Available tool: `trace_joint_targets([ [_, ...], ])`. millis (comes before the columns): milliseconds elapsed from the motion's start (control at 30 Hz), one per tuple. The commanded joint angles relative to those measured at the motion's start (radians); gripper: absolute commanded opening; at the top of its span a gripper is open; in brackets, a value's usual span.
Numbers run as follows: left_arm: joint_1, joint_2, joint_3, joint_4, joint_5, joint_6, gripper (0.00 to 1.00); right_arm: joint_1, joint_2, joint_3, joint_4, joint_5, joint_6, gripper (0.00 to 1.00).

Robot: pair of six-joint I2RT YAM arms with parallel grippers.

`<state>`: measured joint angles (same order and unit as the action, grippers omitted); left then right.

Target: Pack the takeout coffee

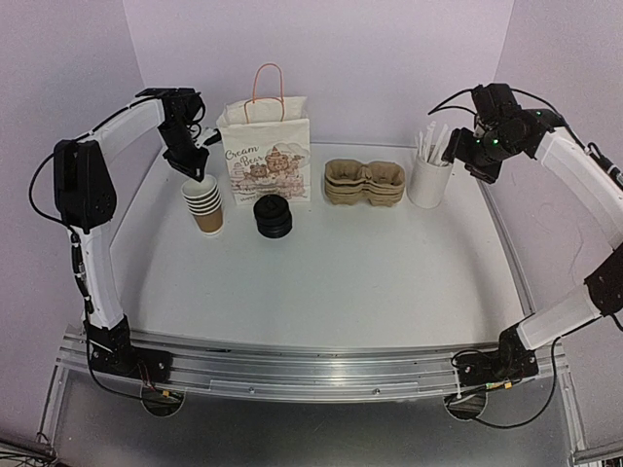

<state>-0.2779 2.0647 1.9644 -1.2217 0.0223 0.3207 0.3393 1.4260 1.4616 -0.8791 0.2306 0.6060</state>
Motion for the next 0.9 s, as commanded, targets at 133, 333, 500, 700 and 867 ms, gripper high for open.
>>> trace_joint_targets([
  [133,0.002,-0.039,0.017,0.013,0.0,0.022,0.15,0.006,-0.026,-0.01,0.017,-0.013,0.005,0.72],
  [333,0.002,-0.056,0.009,0.003,0.004,0.039,0.0,0.006,-0.019,-0.01,0.02,-0.027,0.005,0.73],
  [500,0.003,-0.061,0.033,-0.042,0.024,0.046,0.0,0.006,-0.013,-0.012,0.023,-0.045,0.005,0.73],
  [700,0.005,-0.063,0.073,-0.117,0.047,0.041,0.0,0.009,-0.004,-0.006,0.029,-0.084,0.008,0.73],
  [867,0.015,-0.084,0.08,-0.148,0.102,-0.002,0.0,0.057,0.012,0.024,0.039,-0.119,0.022,0.72],
])
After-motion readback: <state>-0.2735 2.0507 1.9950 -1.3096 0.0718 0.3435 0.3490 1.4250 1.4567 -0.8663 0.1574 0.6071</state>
